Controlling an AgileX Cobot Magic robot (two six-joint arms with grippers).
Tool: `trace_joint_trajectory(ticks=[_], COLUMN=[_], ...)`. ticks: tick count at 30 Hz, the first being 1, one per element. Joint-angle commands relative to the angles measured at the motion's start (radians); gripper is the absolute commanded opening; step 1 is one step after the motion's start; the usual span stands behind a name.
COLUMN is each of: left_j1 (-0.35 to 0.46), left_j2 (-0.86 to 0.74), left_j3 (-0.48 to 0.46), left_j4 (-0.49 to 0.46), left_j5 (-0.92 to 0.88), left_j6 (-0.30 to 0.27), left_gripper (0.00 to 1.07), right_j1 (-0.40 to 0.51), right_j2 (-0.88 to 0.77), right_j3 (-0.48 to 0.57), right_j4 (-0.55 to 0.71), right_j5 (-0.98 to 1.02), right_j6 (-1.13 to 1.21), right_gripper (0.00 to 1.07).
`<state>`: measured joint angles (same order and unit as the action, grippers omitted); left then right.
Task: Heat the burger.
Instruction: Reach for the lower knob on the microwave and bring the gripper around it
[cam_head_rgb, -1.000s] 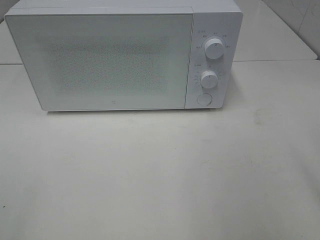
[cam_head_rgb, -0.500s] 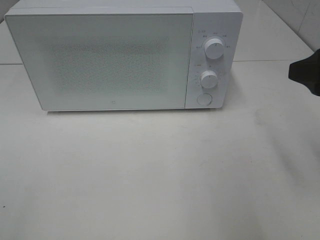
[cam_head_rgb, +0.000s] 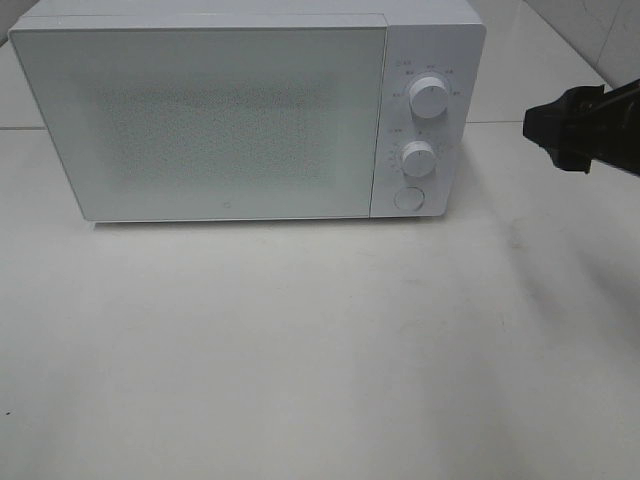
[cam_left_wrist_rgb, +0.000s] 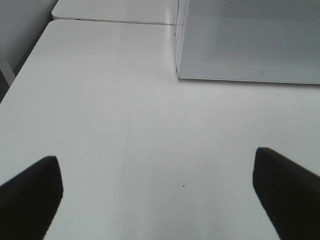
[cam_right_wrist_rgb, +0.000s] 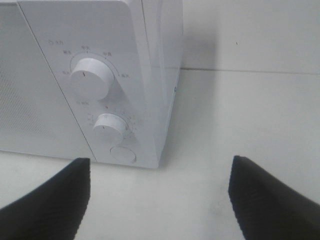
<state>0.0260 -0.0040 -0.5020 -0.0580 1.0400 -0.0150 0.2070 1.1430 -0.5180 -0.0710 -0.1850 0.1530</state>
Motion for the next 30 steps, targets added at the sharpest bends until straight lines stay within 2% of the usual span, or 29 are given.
trace_joint_trajectory(ticks=[1,3,5,11,16,17,19,29,30], left_j1=[0.001,0.001,0.001,0.001,0.001,0.001,0.001,0.001,0.001], left_j2=[-0.026,-0.026,-0.026,-0.026,-0.026,-0.026,-0.026,-0.026,-0.026], left_j3=[0.003,0.003,0.003,0.003,0.003,0.003,0.003,0.003,0.003], left_j4=[-0.003,-0.003,-0.003,-0.003,-0.003,-0.003,-0.003,-0.003,-0.003], left_j5=[-0.004,-0.004,-0.004,-0.004,-0.004,-0.004,-0.004,-0.004,-0.004], left_j6=[-0.005,-0.005,-0.005,-0.005,-0.005,-0.005,-0.005,-0.005,-0.005], left_gripper=[0.98,0.98,0.98,0.98,0.98,0.98,0.98,0.98,0.98], right_j1=[-0.005,-0.005,-0.005,0.028,0.174,0.174,0.257,0.415,0.450], right_j2=[0.048,0.058,0.106,0.154,0.227,0.227,0.283,0.419,0.446], right_j3=[0.069,0.084,0.141,0.175,0.198,0.198,0.198,0.187,0.170], right_j4=[0.007,0.014,0.103,0.210,0.377,0.377,0.491,0.676,0.723], right_j5=[-0.235,-0.289,-0.436,-0.525,-0.670,-0.670,-0.766,-0.955,-0.970], right_j6=[-0.006,-0.012,-0.057,-0.128,-0.290,-0.290,-0.345,-0.372,-0.386], right_gripper=[0.74,0.74,0.74,0.74,0.74,0.74,0.74,0.74,0.74])
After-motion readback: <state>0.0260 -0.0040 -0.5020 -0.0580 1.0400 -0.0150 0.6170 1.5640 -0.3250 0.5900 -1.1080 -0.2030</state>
